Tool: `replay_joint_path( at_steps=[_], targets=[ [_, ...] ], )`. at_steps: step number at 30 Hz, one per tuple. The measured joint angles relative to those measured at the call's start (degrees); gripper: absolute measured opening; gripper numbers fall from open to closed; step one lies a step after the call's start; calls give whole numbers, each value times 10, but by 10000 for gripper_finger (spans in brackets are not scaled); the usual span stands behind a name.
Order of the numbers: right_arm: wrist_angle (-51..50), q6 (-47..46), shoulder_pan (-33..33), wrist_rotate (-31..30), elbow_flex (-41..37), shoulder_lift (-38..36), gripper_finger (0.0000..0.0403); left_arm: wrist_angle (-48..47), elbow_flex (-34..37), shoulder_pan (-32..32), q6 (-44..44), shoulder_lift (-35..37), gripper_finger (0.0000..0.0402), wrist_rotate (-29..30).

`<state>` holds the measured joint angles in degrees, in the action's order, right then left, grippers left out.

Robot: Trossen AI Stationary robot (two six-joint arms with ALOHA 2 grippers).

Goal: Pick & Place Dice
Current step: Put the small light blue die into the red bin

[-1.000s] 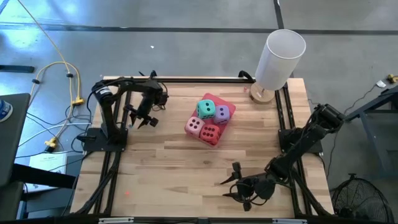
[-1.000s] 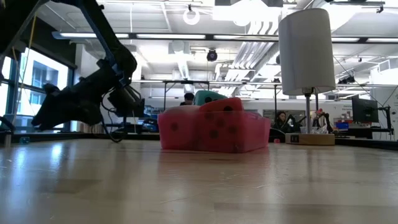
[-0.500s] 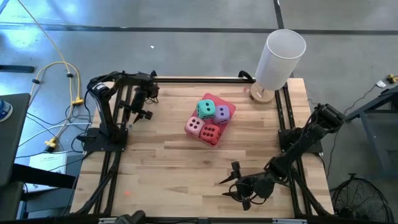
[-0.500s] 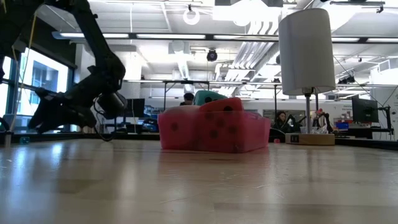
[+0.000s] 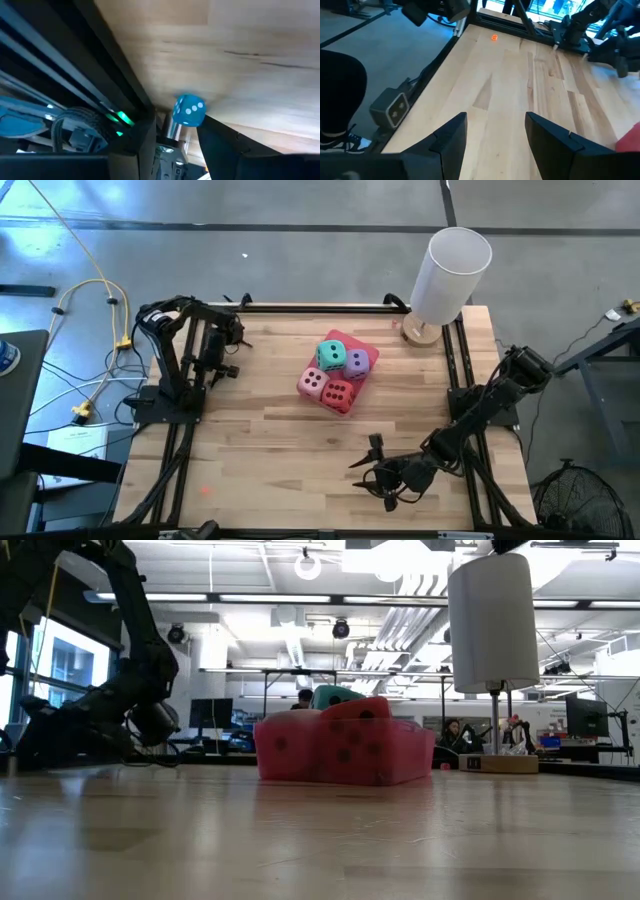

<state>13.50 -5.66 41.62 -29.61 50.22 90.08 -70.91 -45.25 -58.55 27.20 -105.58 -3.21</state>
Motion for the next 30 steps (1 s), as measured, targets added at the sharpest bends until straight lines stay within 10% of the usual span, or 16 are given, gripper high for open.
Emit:
replay_joint_path(
  at_steps=[30],
  targets=[
    [17,9,-50,137,0,3,192,43,22,-16,-75,0,138,26]
  ],
)
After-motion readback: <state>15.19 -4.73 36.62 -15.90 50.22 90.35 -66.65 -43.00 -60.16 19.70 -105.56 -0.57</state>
